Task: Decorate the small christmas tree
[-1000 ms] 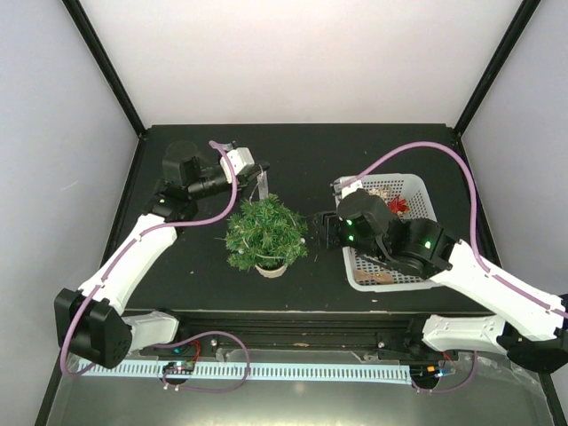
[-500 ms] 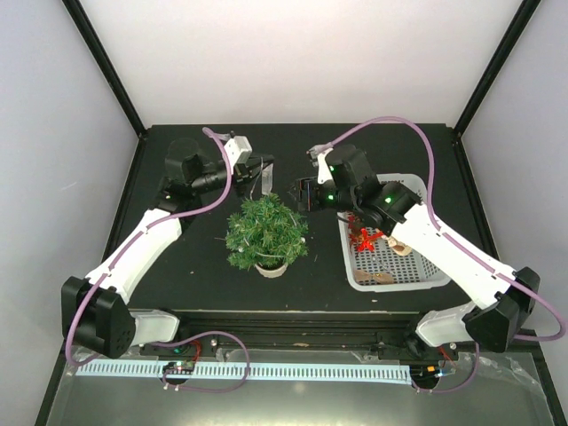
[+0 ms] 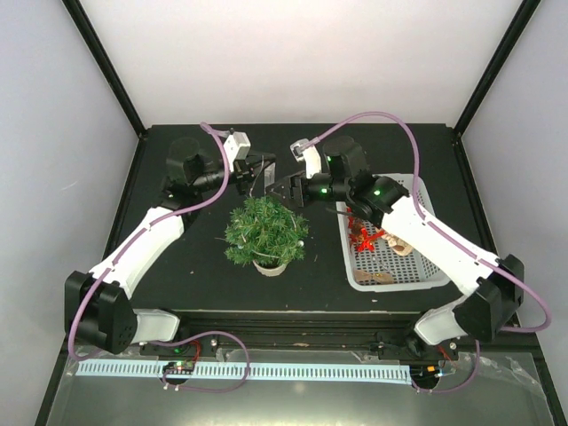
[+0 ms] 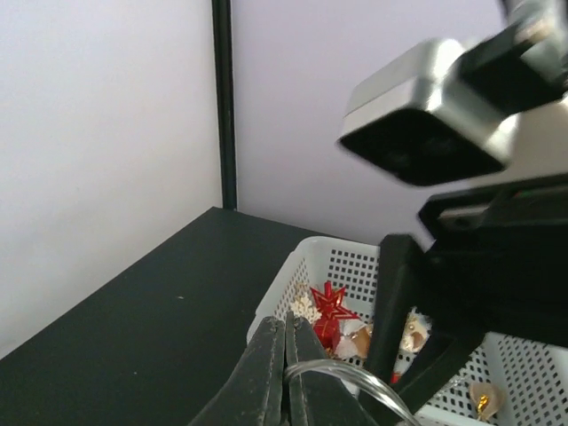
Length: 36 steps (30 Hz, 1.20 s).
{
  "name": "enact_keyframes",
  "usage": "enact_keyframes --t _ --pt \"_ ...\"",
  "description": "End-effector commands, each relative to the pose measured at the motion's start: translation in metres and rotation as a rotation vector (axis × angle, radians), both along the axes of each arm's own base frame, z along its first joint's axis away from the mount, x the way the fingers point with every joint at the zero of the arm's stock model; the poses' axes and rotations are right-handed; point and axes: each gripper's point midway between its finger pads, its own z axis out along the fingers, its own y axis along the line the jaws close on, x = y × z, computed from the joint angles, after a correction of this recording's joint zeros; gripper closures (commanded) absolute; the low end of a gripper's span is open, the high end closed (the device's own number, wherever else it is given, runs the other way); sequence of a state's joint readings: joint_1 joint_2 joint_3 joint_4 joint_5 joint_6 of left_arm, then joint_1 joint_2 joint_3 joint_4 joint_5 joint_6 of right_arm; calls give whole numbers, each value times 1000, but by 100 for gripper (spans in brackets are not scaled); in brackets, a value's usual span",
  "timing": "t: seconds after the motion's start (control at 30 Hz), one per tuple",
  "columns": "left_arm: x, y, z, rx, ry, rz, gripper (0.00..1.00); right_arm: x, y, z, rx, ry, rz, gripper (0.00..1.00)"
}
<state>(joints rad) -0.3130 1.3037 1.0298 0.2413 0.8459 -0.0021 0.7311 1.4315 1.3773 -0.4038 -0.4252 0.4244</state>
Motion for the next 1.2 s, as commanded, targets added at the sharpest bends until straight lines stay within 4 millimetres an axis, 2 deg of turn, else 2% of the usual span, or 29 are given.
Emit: enact_keyframes --t 0.0,0.3,0.8,1.17 --pt "-5 -1 11 -41 -6 -39 98 17 2 -8 4 -22 5 26" --pt "-8 1 11 -56 6 -46 98 44 -2 -33 -12 -5 -55 26" --pt "-8 0 14 -88 39 -74 98 51 25 -32 78 18 29 29" --pt "-8 3 12 -88 46 -69 98 51 27 -33 87 21 36 56"
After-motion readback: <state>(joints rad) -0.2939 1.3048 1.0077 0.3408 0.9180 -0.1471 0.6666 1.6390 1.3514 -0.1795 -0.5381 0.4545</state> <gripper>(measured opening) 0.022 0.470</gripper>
